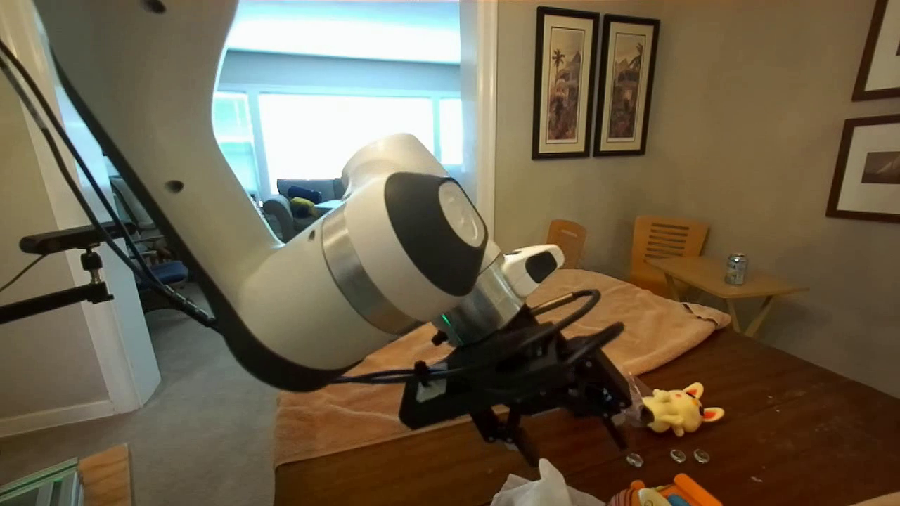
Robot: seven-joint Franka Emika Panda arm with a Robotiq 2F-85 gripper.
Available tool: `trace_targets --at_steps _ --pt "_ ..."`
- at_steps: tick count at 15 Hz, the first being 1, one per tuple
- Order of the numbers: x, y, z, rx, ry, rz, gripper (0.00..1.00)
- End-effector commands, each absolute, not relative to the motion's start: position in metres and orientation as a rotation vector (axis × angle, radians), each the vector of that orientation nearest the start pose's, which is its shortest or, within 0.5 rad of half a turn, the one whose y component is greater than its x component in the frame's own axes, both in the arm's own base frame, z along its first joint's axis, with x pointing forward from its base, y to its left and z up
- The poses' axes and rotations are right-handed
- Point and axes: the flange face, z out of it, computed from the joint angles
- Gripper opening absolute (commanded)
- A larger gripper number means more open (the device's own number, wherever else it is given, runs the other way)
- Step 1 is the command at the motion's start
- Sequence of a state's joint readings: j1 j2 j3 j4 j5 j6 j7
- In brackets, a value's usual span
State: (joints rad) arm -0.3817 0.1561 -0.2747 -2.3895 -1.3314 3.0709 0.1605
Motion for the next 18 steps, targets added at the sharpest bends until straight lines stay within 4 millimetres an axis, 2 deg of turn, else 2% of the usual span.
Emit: trace_targets --at_steps 1,2,3,8,10,12,14,15,16,18 --pt "0.431 -0.26 0.281 2.589 0.548 0.59 1.0" --pt "0.428 -0.259 0.275 2.618 0.532 0.648 1.0" --pt "0.431 -0.255 0.282 2.577 0.567 0.553 1.0" --pt "0.426 -0.258 0.273 2.617 0.538 0.613 1.0" --pt "0.436 -0.274 0.296 2.624 0.315 0.685 1.0" --pt "0.448 -0.285 0.303 2.624 0.161 0.708 1.0" --pt "0.453 -0.29 0.301 2.642 0.011 0.698 1.0" --pt "0.452 -0.285 0.292 2.669 -0.058 0.665 1.0" --pt "0.445 -0.269 0.268 2.737 -0.07 0.593 1.0" --pt "0.443 -0.249 0.239 2.812 -0.145 0.518 1.0"
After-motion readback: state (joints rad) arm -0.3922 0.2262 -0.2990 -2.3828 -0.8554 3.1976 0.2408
